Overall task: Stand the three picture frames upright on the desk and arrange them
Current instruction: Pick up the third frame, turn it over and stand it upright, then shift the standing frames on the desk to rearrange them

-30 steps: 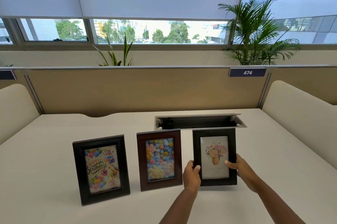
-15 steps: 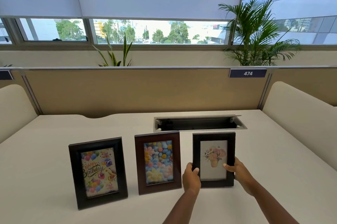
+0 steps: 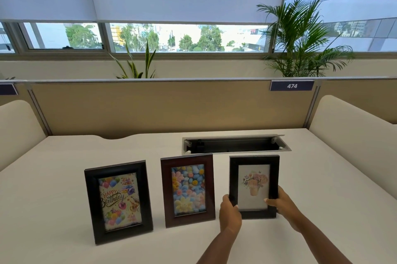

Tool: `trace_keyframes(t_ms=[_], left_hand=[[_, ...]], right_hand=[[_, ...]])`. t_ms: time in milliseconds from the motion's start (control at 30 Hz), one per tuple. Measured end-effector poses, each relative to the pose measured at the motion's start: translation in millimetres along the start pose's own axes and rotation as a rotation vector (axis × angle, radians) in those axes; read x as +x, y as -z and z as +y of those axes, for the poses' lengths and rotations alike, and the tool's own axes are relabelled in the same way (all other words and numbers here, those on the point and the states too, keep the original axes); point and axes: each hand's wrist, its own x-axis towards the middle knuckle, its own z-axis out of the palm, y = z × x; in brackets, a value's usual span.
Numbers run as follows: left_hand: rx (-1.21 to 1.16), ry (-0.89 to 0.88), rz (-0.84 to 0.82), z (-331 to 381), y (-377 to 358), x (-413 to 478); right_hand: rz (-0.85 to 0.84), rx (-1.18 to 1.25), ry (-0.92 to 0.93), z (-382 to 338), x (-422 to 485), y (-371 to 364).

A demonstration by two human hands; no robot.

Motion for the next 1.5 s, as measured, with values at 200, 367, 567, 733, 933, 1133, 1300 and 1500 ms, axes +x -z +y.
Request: trace_keyframes(t_ms=[200, 367, 567, 733, 933, 1133, 1300, 1500], left_hand=[[0.025, -0.001, -0.006, -0.4, -5.0, -15.9], [0.114, -0.081, 0.015, -6.6, -8.3, -31.3], [0.137, -0.462, 0.186, 1.1, 15.1, -57.0], [0.245, -0.876, 0.641, 17.3, 67.3, -51.4], [0.379, -0.831, 0.894, 7.8, 153.7, -27.4], [0.618, -0.58, 1.036, -37.9, 230.3, -14.5], [0.53, -0.448, 0.983, -87.4, 260.8, -16.2], [0.202, -0.218, 0.805, -132.4, 260.0, -29.0]], right_hand=[[0.018, -0.057, -0.002, 7.1, -5.4, 2.5], [0.235, -0.056, 0.045, 13.0, -10.3, 5.2], [0.81, -0.008, 0.465, -23.4, -26.2, -15.4], [0.807, -0.038, 0.732, -67.3, -39.4, -64.4], [0.523, -0.142, 0.918, -92.6, -74.2, -149.6], [0.284, -0.236, 0.844, -72.6, -89.3, -224.9], [0.113, -0.271, 0.726, -57.9, -93.4, -263.1], [-0.058, -0.281, 0.459, -39.7, -91.3, -282.2]])
